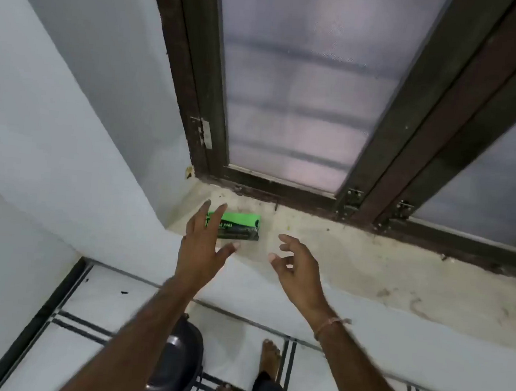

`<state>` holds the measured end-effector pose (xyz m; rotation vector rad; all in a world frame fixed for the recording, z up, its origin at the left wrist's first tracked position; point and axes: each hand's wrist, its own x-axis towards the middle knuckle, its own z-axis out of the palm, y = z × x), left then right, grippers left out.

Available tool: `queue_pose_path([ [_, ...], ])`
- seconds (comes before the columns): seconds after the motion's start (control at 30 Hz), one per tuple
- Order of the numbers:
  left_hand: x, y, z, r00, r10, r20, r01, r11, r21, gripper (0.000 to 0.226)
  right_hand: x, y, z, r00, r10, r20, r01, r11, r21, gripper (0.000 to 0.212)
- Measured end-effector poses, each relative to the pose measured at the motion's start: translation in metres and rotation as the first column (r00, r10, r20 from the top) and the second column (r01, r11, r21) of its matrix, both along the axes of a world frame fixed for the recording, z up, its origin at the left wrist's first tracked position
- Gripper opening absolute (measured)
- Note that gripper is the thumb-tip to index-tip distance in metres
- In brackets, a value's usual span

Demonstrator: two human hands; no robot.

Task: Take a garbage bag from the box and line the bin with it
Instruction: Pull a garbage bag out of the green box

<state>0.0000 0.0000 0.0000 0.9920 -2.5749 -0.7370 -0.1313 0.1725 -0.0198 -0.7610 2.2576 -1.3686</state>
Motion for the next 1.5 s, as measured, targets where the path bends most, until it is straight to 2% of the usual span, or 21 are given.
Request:
queue_pose_path([
  [0.1,-0.018,-0.016,-0.01,0.975,-0.015,0.221,0.017,1.0,-0.01,0.087,-0.026,-0.025,-0.005,0.994,0.104,0.018,-0.106,0.991,0.08,0.061],
  [0.17,-0.025,-0.026,-0.018,0.955,0.002,0.296,-0.014,0.999,0.037,0.083,-0.038,-0.043,-0.011,0.982,0.187,0.029,-0.189,0.976,0.106,0.068],
  [0.3,-0.028,-0.03,-0.027,0.983,0.046,0.175,-0.057,0.997,0.054,0.062,-0.05,-0.063,-0.019,0.941,0.339,0.018,-0.338,0.933,0.125,0.073],
  [0.47,-0.011,-0.028,-0.032,0.998,0.057,-0.01,-0.054,0.981,0.188,0.053,-0.057,-0.066,-0.014,0.957,0.287,0.033,-0.286,0.958,-0.02,0.047],
  [0.53,-0.001,-0.026,-0.031,0.99,0.093,-0.102,-0.063,0.96,0.271,0.057,-0.059,-0.061,-0.007,0.956,0.265,0.125,-0.256,0.963,-0.085,0.034],
  [0.6,0.006,-0.023,-0.028,0.973,0.148,-0.176,-0.079,0.933,0.35,0.058,-0.062,-0.056,-0.004,0.92,0.269,0.283,-0.229,0.959,-0.167,0.026],
  [0.7,0.015,-0.02,-0.022,0.942,0.223,-0.252,-0.099,0.899,0.426,0.053,-0.065,-0.052,-0.002,0.841,0.303,0.448,-0.208,0.946,-0.25,0.03],
  [0.77,0.019,-0.02,-0.019,0.929,0.248,-0.276,-0.104,0.888,0.447,0.048,-0.064,-0.054,0.0,0.881,0.291,0.373,-0.231,0.953,-0.198,0.041],
  [0.83,0.019,-0.019,-0.014,0.921,0.256,-0.293,-0.1,0.884,0.456,0.046,-0.062,-0.056,0.005,0.953,0.262,0.155,-0.243,0.961,-0.13,0.044],
  [0.9,0.017,-0.018,-0.01,0.916,0.261,-0.306,-0.099,0.884,0.457,0.047,-0.06,-0.058,0.012,0.966,0.259,-0.02,-0.259,0.953,-0.158,0.03],
  [0.93,0.016,-0.017,-0.009,0.914,0.265,-0.307,-0.103,0.884,0.455,0.047,-0.059,-0.058,0.016,0.961,0.271,-0.049,-0.276,0.943,-0.189,0.021],
  [1.03,0.012,-0.015,-0.01,0.915,0.279,-0.291,-0.128,0.886,0.446,0.047,-0.053,-0.059,0.023,0.943,0.331,-0.034,-0.329,0.913,-0.243,0.016],
  [1.2,0.009,-0.014,-0.009,0.923,0.274,-0.27,-0.138,0.891,0.432,0.046,-0.048,-0.062,0.016,0.938,0.347,0.012,-0.329,0.901,-0.284,0.027],
  [1.33,0.01,-0.016,-0.007,0.932,0.257,-0.257,-0.138,0.904,0.405,0.044,-0.041,-0.063,0.014,0.915,0.402,0.038,-0.379,0.886,-0.266,0.043],
  [1.5,0.017,-0.024,0.0,0.945,0.19,-0.265,-0.077,0.919,0.386,0.043,-0.039,-0.068,0.022,0.92,0.392,0.012,-0.379,0.897,-0.227,0.041],
])
